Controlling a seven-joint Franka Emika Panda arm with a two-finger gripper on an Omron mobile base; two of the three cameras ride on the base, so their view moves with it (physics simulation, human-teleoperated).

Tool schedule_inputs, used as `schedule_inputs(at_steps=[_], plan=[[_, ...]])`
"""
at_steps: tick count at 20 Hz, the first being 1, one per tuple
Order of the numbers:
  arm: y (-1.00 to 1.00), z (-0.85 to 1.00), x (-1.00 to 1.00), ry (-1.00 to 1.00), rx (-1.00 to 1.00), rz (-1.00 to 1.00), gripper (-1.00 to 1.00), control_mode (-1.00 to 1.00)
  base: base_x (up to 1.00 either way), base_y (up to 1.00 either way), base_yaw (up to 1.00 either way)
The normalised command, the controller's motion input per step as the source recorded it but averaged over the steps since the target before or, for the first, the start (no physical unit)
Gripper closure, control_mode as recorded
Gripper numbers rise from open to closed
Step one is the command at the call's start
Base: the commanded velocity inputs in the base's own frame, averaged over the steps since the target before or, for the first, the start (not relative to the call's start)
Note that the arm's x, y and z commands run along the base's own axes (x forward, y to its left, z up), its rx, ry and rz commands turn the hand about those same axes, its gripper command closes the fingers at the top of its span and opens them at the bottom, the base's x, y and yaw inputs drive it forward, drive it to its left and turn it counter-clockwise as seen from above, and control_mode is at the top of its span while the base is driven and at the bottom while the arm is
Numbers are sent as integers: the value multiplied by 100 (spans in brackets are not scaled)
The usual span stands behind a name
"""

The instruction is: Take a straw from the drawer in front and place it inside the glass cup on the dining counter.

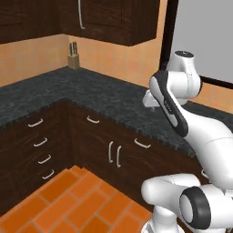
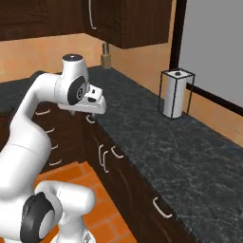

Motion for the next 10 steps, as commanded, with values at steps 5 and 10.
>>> schedule_inputs(at_steps=[5, 10], plan=[[0, 0, 0, 0, 0, 0, -100, 100, -2, -78, 50], [0, 0, 0, 0, 0, 0, -100, 100, -11, -79, 41]])
